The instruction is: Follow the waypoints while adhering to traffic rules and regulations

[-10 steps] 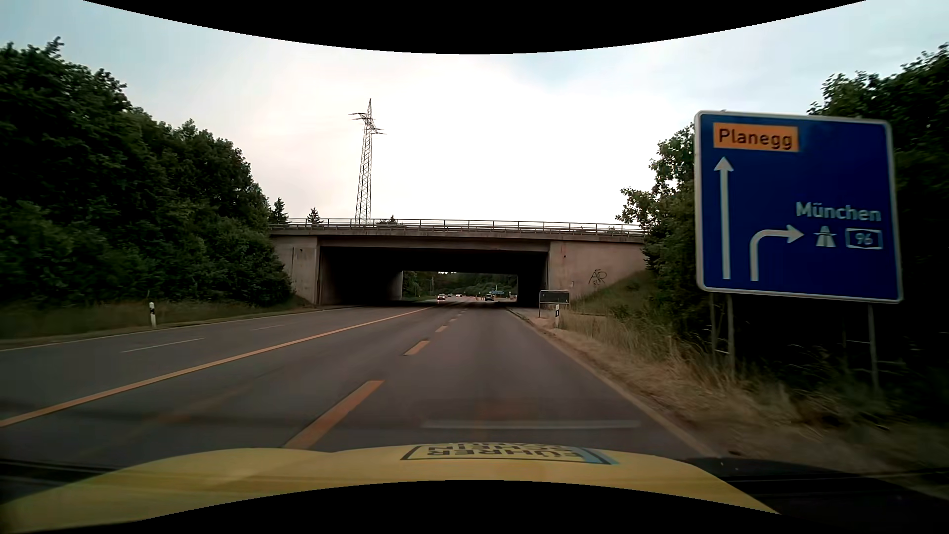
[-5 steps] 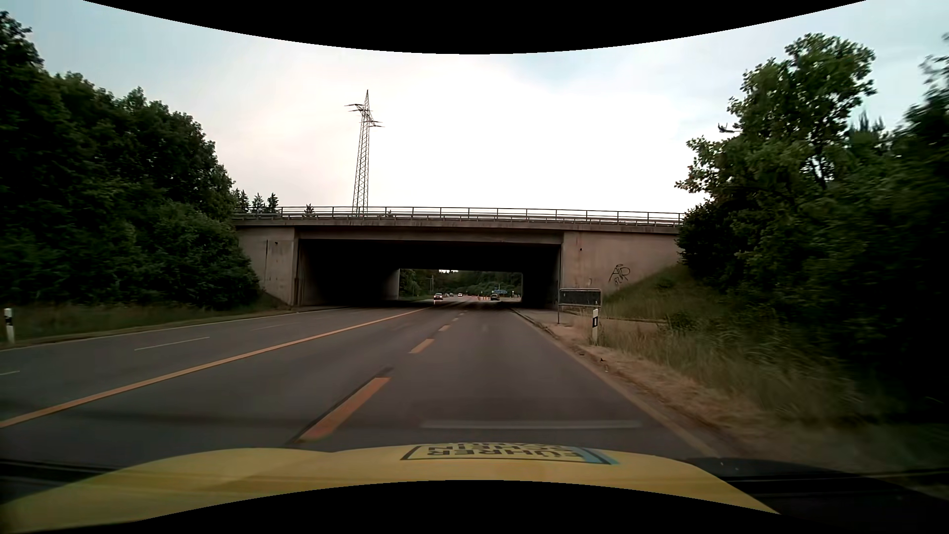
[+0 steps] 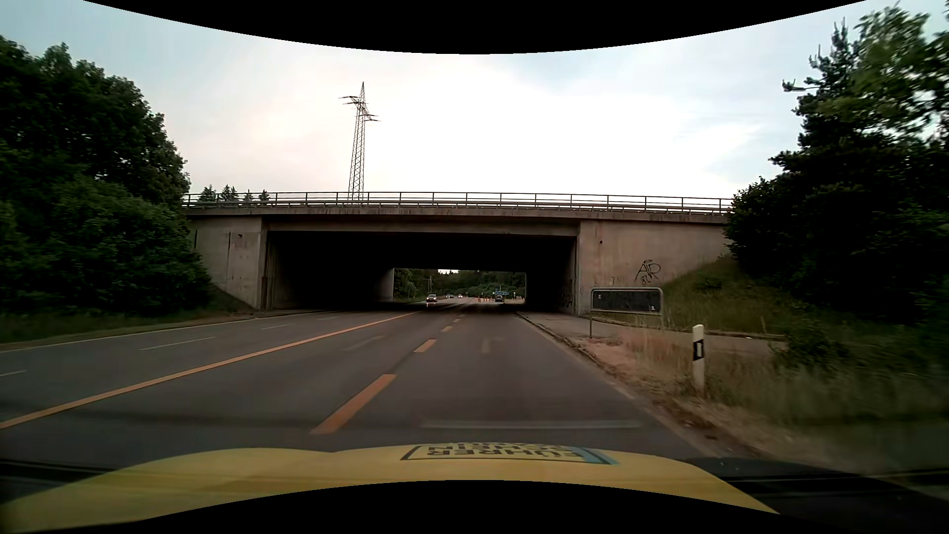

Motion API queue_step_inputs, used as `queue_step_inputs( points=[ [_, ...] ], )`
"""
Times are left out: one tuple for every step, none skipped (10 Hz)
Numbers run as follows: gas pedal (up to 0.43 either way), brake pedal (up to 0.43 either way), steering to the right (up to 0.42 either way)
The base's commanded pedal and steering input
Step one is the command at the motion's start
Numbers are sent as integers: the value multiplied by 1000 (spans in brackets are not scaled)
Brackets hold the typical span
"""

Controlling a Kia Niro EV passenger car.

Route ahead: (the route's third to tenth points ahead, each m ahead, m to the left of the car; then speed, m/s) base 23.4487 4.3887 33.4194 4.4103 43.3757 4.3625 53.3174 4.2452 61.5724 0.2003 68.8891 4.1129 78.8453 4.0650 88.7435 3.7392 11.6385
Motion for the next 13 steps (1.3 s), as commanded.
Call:
queue_step_inputs(
  points=[
    [87,0,1],
    [87,0,1],
    [87,0,1],
    [87,0,1],
    [87,0,1],
    [87,0,1],
    [87,0,1],
    [87,0,1],
    [87,0,1],
    [87,0,1],
    [87,0,1],
    [87,0,1],
    [87,0,1]
  ],
)
